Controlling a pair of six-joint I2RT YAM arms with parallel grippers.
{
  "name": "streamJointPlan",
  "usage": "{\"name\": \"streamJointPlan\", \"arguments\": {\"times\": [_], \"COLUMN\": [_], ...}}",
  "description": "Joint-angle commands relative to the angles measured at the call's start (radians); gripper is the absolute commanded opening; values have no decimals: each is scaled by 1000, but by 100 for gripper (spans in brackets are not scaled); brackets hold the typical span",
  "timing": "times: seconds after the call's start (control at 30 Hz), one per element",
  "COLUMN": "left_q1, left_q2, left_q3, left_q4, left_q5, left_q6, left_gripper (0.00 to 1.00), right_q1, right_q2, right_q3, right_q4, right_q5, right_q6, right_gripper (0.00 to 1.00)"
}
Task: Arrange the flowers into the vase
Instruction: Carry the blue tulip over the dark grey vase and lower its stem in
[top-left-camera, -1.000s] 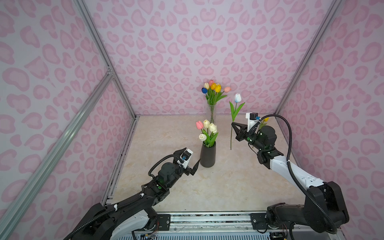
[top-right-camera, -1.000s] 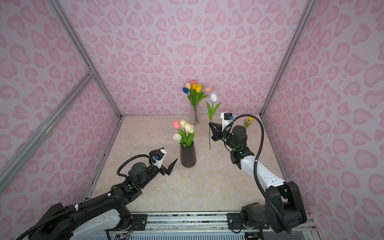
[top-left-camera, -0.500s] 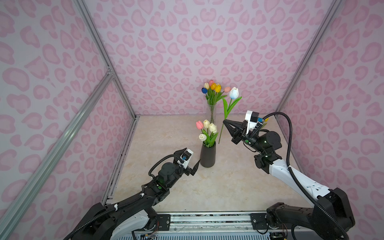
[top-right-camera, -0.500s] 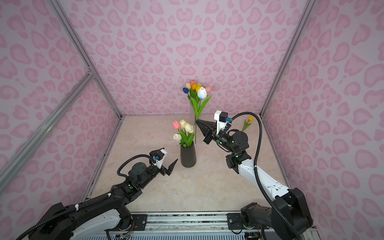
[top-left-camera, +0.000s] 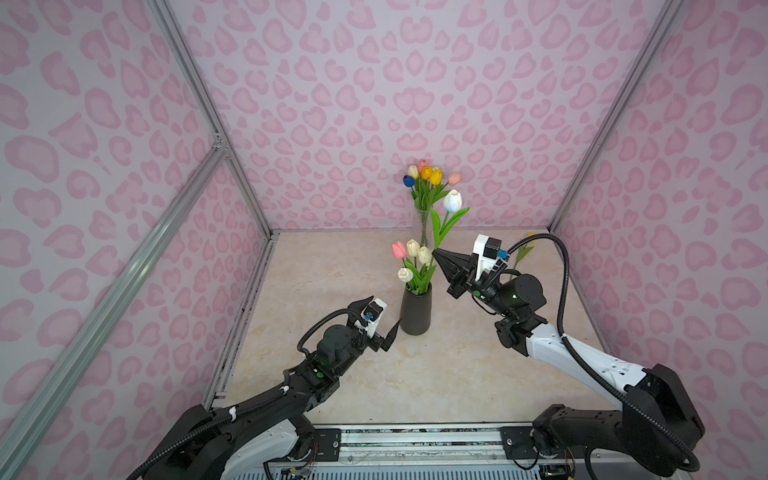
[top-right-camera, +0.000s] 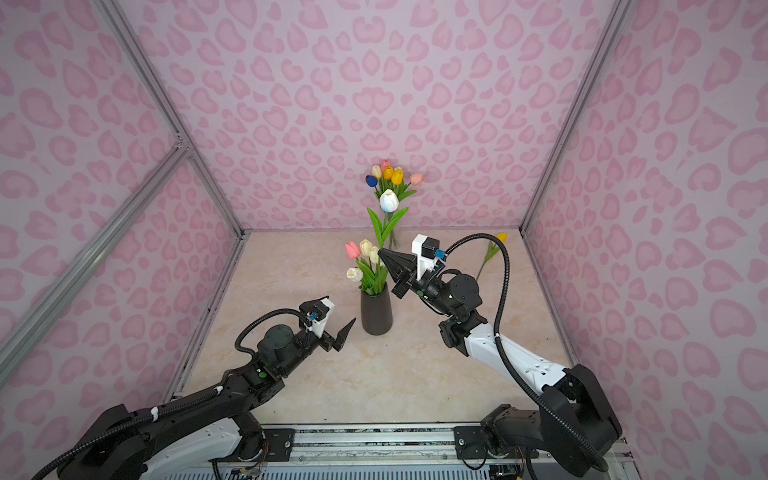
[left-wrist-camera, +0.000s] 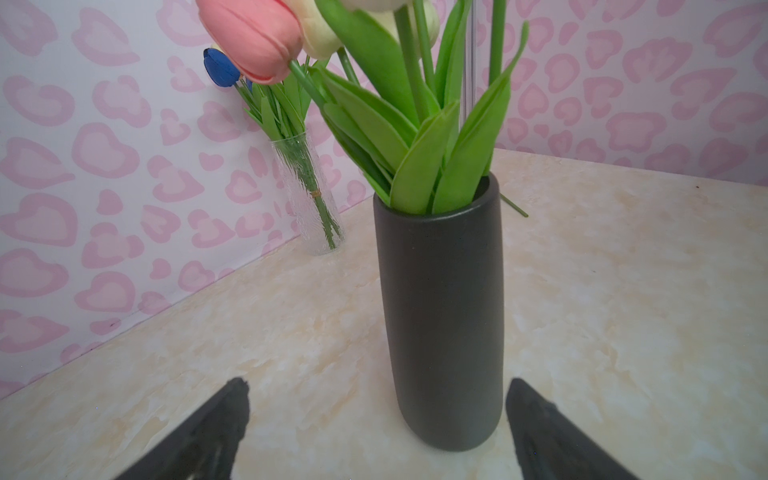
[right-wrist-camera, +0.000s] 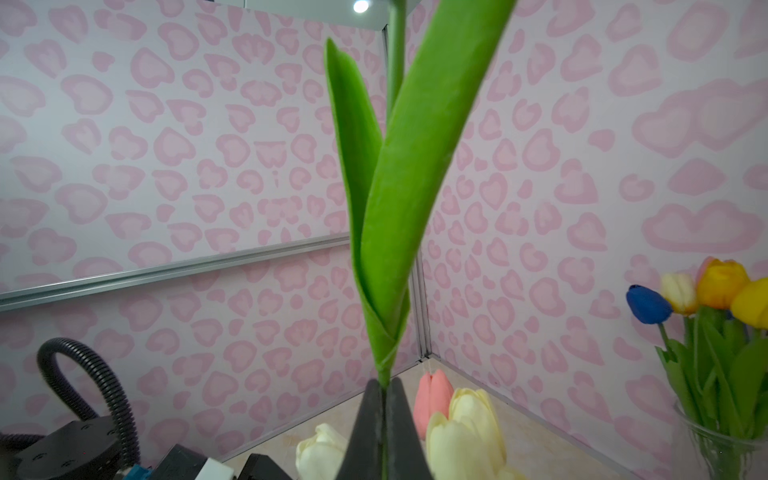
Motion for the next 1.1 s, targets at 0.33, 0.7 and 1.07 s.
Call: {"name": "streamJointPlan", "arguments": {"times": [0.33, 0.7, 1.07], "left_q1": [0, 0, 0], "left_q2": [2, 10, 5], "left_q3": [10, 12, 10], "left_q4": [22, 22, 22], "left_q5": [-3, -4, -2], "left_q6": [0, -1, -3], "left_gripper": [97, 97, 97], "right_q1": [30, 38, 58], "right_q2": [28, 4, -42], "right_q3": [-34, -66, -123], "right_q4": [44, -50, -141], "right_q5": [112, 148, 155], "right_q6": [-124, -214, -223], "right_gripper": [0, 0, 0]}}
